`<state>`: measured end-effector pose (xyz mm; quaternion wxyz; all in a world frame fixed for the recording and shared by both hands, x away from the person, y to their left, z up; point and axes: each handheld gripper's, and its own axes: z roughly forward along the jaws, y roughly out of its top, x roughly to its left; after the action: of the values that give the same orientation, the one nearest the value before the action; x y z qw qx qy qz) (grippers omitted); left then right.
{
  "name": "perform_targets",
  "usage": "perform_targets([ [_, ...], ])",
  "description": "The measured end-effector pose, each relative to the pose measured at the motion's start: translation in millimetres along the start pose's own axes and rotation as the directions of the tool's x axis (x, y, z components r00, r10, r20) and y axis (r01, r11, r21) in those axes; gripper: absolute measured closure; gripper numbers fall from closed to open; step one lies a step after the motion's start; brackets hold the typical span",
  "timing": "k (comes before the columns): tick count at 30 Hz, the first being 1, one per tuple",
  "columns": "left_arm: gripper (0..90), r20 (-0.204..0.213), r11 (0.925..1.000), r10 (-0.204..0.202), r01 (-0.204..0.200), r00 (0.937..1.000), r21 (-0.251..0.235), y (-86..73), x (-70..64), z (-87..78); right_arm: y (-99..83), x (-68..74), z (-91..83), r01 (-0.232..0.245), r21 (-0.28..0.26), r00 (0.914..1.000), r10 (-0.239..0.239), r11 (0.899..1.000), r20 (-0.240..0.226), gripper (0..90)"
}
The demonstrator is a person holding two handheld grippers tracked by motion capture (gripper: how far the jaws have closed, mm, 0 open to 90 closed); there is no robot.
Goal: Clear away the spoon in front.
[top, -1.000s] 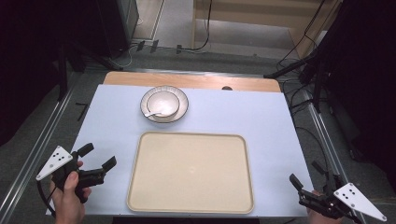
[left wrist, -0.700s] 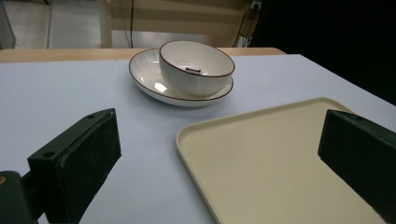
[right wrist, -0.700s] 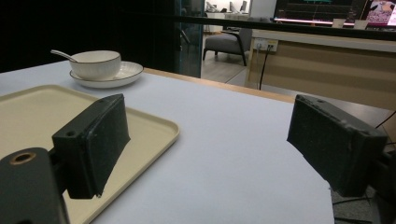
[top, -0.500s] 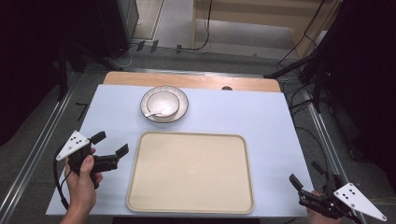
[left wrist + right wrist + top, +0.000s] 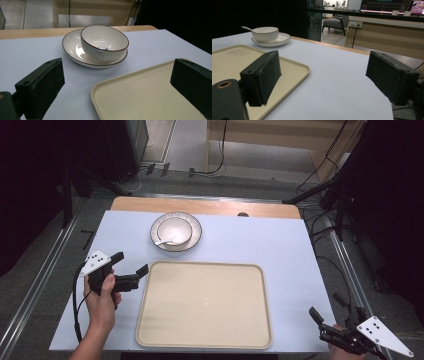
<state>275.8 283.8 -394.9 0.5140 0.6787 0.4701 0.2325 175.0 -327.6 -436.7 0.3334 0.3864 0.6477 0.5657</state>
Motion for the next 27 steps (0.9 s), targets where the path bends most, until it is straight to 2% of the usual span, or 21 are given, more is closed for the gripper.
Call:
perform_targets([
  [3,0.0,0.002,1.0,0.008,-0.008,1.0,0.0,3.5,-0.4,5.9,0.0,0.9,-0.1,-0.004,0.003,1.0,0.004,1.0,-0.002,12.6],
  [11,0.0,0.012,1.0,-0.003,0.003,0.9999,0.0,15.3,0.3,23.1,0.1,1.3,1.4,0.006,0.002,1.0,-0.006,1.0,-0.003,12.7],
  [16,0.0,-0.002,0.9995,0.026,-0.026,0.9997,0.019,22.2,-0.6,34.8,-0.3,1.1,1.2,0.006,0.003,1.0,-0.006,1.0,-0.004,12.7],
  [22,0.0,0.001,0.9996,0.021,-0.021,0.9998,0.021,31.1,1.0,46.3,-0.7,0.6,1.2,0.002,0.007,1.0,-0.002,1.0,-0.004,12.7],
  [27,0.0,0.006,0.9997,-0.001,0.001,1.0,0.026,34.4,3.2,58.0,-0.7,0.8,2.1,0.005,0.007,1.0,-0.005,1.0,-0.004,12.7],
])
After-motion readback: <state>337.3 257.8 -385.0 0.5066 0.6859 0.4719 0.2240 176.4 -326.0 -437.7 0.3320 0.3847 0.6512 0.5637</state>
